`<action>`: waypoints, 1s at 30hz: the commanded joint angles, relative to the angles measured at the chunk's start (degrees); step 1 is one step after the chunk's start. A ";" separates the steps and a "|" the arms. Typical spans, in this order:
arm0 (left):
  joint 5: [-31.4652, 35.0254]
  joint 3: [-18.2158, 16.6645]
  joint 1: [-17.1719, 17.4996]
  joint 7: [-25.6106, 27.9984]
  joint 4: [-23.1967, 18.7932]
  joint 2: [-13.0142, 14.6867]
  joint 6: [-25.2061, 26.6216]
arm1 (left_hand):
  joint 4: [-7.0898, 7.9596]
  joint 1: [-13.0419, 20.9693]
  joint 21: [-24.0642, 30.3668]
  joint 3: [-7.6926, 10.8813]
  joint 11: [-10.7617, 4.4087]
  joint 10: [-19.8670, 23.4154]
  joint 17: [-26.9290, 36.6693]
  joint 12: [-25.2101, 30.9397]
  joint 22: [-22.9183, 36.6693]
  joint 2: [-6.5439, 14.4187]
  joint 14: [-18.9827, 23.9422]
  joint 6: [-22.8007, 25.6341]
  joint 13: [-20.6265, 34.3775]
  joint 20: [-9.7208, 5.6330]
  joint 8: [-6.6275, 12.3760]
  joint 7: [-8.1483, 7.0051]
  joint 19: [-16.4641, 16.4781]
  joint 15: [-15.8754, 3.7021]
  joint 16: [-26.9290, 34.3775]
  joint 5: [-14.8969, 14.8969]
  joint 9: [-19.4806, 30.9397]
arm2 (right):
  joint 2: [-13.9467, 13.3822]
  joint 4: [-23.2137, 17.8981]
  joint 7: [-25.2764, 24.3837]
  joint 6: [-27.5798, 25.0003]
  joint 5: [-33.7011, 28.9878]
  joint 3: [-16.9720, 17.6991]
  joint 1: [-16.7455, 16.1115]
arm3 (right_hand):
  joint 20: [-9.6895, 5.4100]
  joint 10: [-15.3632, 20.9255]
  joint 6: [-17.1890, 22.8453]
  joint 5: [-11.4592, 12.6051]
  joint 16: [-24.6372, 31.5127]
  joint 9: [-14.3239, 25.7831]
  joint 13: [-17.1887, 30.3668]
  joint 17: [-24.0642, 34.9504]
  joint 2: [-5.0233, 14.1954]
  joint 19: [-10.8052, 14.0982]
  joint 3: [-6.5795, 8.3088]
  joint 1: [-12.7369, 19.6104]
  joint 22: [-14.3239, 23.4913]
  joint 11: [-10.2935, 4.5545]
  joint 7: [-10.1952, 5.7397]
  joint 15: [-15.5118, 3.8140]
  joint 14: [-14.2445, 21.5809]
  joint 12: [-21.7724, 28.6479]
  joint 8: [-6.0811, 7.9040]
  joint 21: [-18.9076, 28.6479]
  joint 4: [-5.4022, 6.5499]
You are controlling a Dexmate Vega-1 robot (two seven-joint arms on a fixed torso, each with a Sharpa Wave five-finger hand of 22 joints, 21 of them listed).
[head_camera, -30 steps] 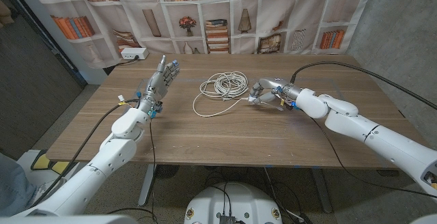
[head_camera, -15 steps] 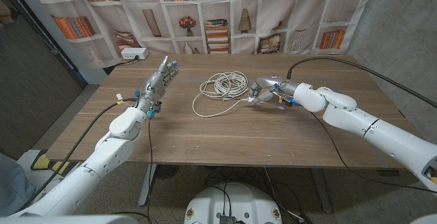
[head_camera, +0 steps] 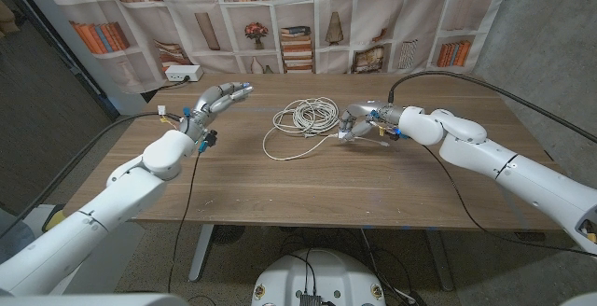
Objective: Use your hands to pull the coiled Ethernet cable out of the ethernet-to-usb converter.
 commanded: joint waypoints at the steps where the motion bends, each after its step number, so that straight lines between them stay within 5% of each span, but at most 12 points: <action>1: 8.32 2.42 -2.05 0.71 -3.10 1.67 3.73 | -0.41 1.12 -0.35 -0.05 -0.25 0.92 0.24 -0.04 0.13 -0.38 0.14 0.98 0.18 0.34 0.23 -0.26 -1.01 -0.94 -0.18 0.38 0.18 | -1.06 -3.71 -0.46 -0.81 -0.71 1.80 -0.85 | -1.05 3.39 6.48 0.00 -0.02 0.12 -0.03 0.03 4.60 -0.34 -0.21 4.47 0.01 -3.18 -5.74 -5.24 0.62 -0.23 -0.20 -0.23 0.13; 6: 12.42 3.83 -2.55 2.34 -2.24 0.59 1.50 | -1.37 4.34 -1.90 1.25 -1.38 1.70 0.24 -0.80 0.09 1.01 -0.95 1.41 0.23 -0.31 -0.14 -1.23 -4.07 -1.36 -1.34 0.66 0.23 | -0.91 -4.48 -1.35 -1.42 -0.92 2.45 -1.36 | -0.94 3.61 6.53 0.01 -0.17 0.10 -0.09 -0.04 4.66 -0.39 -0.31 4.39 0.00 -3.21 -5.73 -5.18 0.48 -0.23 -0.38 -0.23 0.27; 17: 19.51 3.69 -1.05 7.81 -0.96 -1.88 -3.76 | -2.18 7.22 -2.74 2.17 -2.99 2.66 0.17 -1.24 0.05 1.43 -1.55 2.41 0.26 -0.95 -0.15 -2.44 -5.35 -2.29 -1.94 0.63 0.26 | -0.09 -5.25 -1.60 -2.98 0.46 3.30 -1.59 | -0.86 3.73 6.65 0.05 -0.32 0.09 -0.25 -0.10 4.69 -0.54 -0.45 4.44 -0.02 -3.23 -5.76 -5.24 0.32 -0.35 -0.67 -0.26 0.33; 22: 14.48 3.32 -1.27 3.23 0.59 -2.45 -6.20 | -1.71 7.52 -2.62 2.40 -2.77 4.22 0.25 -1.13 0.07 1.97 -0.24 4.10 0.30 -1.17 0.26 -2.28 -4.60 -2.54 -1.57 0.44 0.28 | 0.25 -5.39 -2.08 -2.91 0.04 3.04 -1.33 | -0.81 3.81 6.67 0.07 -0.30 0.09 -0.20 -0.09 4.82 -0.57 -0.46 4.41 -0.03 -3.25 -5.77 -5.21 0.38 -0.32 -0.77 -0.26 0.42; 30: 20.37 4.02 -1.26 6.16 1.65 -3.49 -8.37 | -1.27 7.28 -3.23 2.24 -3.43 4.47 0.26 -1.54 0.11 1.89 -0.22 4.40 0.33 -0.51 0.08 -3.24 -5.75 -2.86 -1.78 0.19 0.28 | 0.75 -6.21 -1.94 -4.34 0.03 3.09 -1.27 | -0.82 3.72 6.69 0.09 -0.30 0.10 -0.27 -0.09 4.83 -0.61 -0.53 4.50 -0.04 -3.26 -5.75 -5.21 0.40 -0.45 -0.96 -0.26 0.40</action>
